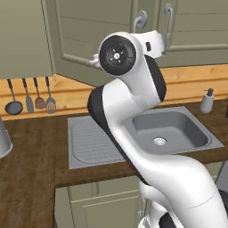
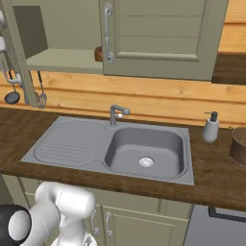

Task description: Open the cabinet, pick up the bread from the cabinet and place it in the basket. Then move the basket to the dining counter.

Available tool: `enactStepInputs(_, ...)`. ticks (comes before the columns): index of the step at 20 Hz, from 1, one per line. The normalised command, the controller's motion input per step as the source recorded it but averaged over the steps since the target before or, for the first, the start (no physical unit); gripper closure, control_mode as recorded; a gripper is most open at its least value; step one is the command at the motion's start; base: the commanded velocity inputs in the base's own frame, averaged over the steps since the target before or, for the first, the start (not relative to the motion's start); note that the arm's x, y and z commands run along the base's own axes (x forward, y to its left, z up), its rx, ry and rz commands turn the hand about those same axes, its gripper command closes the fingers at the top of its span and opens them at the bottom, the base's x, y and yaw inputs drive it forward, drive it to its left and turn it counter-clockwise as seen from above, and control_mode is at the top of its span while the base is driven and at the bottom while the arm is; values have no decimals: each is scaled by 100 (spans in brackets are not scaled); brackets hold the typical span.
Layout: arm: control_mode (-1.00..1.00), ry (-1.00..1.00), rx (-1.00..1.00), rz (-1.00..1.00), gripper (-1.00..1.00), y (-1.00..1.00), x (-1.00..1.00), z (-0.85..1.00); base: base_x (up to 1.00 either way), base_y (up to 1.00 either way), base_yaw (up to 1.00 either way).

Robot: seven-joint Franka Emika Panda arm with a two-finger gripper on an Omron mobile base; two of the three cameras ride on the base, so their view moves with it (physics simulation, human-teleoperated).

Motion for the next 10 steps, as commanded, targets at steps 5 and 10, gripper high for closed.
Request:
enactStepInputs(5, -100, 0, -2, -10, -100, 29, -25, 0, 0, 0, 0)
enactStepInputs(10, -100, -3, 4, -18, -100, 21, -57, 3, 0, 0, 0)
